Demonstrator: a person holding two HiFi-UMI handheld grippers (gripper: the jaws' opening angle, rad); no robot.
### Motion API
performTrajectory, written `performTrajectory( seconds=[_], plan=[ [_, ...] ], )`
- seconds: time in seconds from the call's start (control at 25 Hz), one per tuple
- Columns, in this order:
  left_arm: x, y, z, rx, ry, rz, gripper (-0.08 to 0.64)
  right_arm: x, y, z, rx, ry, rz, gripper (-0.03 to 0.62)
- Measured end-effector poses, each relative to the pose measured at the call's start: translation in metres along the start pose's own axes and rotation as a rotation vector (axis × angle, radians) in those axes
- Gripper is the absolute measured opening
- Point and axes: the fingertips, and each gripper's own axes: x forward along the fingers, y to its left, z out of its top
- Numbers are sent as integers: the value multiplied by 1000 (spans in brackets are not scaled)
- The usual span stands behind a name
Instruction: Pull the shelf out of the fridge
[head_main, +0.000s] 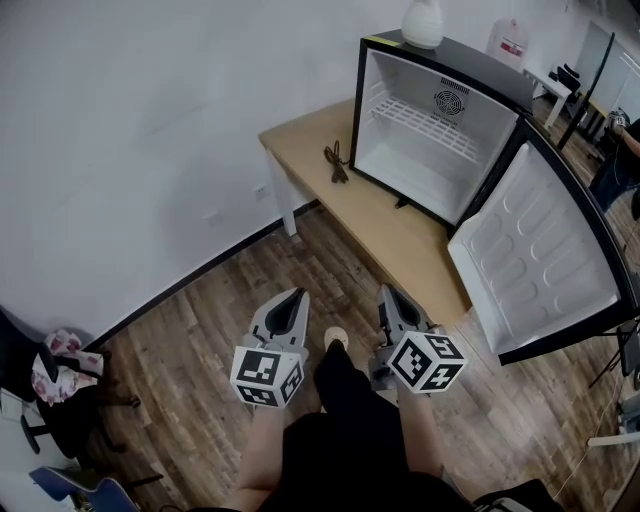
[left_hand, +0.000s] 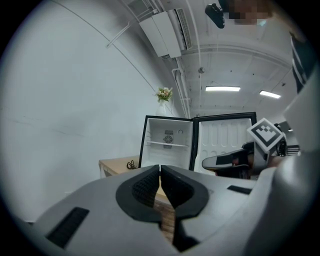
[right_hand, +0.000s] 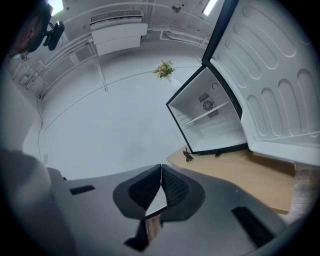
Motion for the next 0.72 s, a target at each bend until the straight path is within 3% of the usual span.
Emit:
performTrajectory(
  seconds=[0.72],
  plan=[
    [106, 31, 17, 10, 2, -8, 11, 89, -48, 44, 3, -2, 7, -8]
  ],
)
